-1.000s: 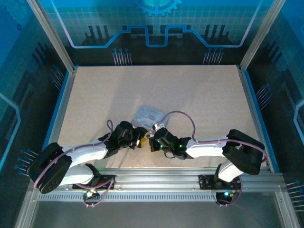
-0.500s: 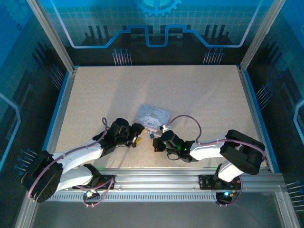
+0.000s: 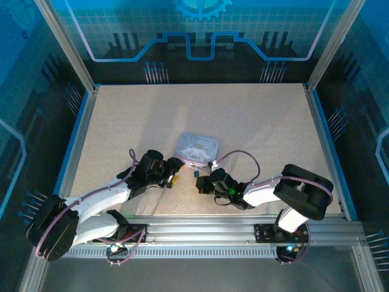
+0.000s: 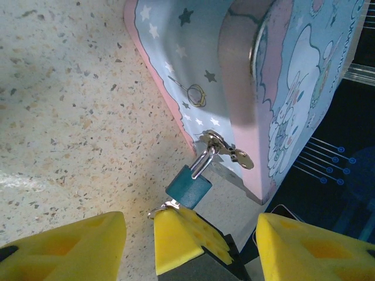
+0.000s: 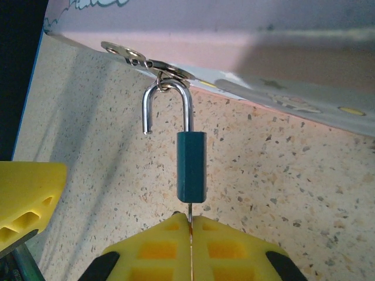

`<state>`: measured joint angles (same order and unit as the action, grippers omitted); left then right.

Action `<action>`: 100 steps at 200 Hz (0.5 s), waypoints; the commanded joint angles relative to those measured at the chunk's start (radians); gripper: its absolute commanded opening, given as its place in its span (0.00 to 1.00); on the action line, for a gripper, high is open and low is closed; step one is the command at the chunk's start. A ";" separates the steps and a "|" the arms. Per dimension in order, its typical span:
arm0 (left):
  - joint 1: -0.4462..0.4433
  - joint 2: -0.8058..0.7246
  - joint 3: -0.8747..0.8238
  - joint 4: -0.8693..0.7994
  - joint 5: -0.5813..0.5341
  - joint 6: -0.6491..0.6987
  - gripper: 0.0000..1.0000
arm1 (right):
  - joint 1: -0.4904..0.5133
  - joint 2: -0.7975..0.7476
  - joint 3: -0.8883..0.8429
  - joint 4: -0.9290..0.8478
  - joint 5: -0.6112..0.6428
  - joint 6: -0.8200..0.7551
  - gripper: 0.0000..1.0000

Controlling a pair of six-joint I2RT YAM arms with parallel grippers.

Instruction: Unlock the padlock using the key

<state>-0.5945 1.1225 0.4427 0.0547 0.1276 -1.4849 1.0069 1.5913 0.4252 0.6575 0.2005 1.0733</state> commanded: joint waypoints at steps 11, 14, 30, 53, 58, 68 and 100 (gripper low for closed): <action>0.022 -0.010 0.030 -0.040 0.027 0.037 0.61 | -0.016 0.000 -0.005 -0.012 0.013 0.002 0.10; 0.025 -0.011 0.030 -0.040 0.029 0.039 0.61 | -0.016 -0.002 -0.004 -0.015 0.013 -0.002 0.11; 0.040 -0.019 0.035 -0.058 0.036 0.055 0.61 | -0.016 -0.015 0.002 -0.041 0.014 -0.023 0.12; 0.059 -0.036 0.045 -0.096 0.037 0.088 0.62 | -0.016 -0.033 0.009 -0.086 0.020 -0.042 0.13; 0.063 -0.039 0.047 -0.102 0.036 0.096 0.62 | -0.016 -0.036 0.008 -0.089 0.022 -0.043 0.14; 0.072 -0.046 0.047 -0.112 0.040 0.106 0.62 | -0.016 -0.042 0.005 -0.094 0.026 -0.048 0.15; 0.093 -0.048 0.042 -0.117 0.053 0.122 0.62 | -0.016 -0.064 0.015 -0.138 0.029 -0.080 0.19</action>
<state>-0.5171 1.0897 0.4629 -0.0204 0.1493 -1.4059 1.0008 1.5589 0.4255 0.5747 0.2054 1.0332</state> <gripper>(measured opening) 0.618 0.185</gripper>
